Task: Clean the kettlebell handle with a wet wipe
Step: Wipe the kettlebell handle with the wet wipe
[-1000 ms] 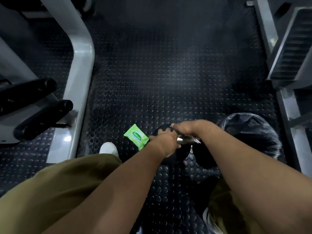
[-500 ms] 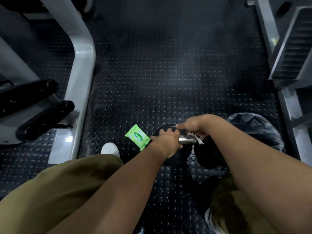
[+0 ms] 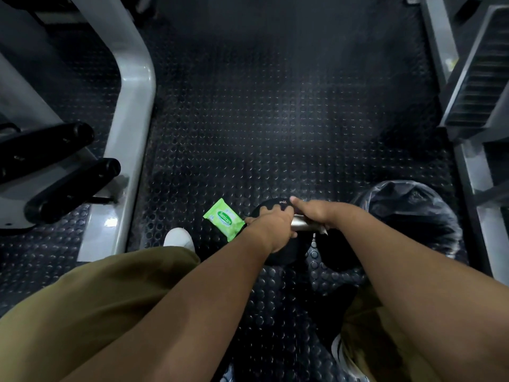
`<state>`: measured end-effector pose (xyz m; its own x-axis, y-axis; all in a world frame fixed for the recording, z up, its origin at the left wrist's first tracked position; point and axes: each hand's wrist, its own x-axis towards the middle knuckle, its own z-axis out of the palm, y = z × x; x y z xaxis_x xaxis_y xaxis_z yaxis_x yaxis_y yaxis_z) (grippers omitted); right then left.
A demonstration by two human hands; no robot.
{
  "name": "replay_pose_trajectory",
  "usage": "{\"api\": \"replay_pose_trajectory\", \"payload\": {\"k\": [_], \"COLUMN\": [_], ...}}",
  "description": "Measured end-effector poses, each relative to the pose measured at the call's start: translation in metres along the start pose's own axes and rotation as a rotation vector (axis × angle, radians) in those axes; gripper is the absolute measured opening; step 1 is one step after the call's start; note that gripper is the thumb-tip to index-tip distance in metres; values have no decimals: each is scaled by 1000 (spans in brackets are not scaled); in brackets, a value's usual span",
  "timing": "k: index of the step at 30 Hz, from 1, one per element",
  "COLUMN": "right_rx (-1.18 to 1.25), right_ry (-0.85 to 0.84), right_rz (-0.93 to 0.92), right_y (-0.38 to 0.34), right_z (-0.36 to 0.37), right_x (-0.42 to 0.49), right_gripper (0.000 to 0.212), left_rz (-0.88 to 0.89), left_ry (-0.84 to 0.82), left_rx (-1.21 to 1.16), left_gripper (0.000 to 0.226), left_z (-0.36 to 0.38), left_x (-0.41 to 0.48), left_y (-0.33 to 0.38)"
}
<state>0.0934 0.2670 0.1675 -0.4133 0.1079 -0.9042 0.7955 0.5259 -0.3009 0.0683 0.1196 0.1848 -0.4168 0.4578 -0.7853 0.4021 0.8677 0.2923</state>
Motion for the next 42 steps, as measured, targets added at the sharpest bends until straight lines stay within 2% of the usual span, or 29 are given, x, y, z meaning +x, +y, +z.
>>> {"api": "replay_pose_trajectory", "payload": {"k": [4,6,8,13,17,21,25,29,34,37,42], "right_rx": [-135,-218,-253,-44,-137,-215,-305,-146,-3,-52,-157], "right_ry": [-99,-97,-94,-15,51,-24,-68,-73,29,33,-55], "right_rz": [22,3,-5,-24,-29,-12,24,14,-7,19,70], "right_y": [-31,-41,-39,-9,-3,-25,-39,-23,-2,1,-27], "right_z": [-17,-18,-11,2,10,-9,-18,-5,0,-4,-24], "right_x": [-12,-15,-11,2,-3,-12,-12,5,1,-1,-8], "right_gripper": [61,57,61,79,75,69,65,72,82,85,84], "left_rz": [-12,-23,-21,0,12,15,-9,19,20,11,24], "left_ry": [-8,-32,-29,6,25,26,-12,31,30,20,35], "left_rx": [-3,-6,-6,4,1,-16,-13,-6,42,38,11], "left_gripper": [65,65,64,65,69,61,64,63,52,51,47], "left_z": [-1,-1,-2,0,2,3,0,4,5,5,5], "left_x": [0,1,1,-1,0,2,3,2,3,5,3], "left_y": [1,2,2,1,-1,-3,0,-3,-4,-3,-5]}}
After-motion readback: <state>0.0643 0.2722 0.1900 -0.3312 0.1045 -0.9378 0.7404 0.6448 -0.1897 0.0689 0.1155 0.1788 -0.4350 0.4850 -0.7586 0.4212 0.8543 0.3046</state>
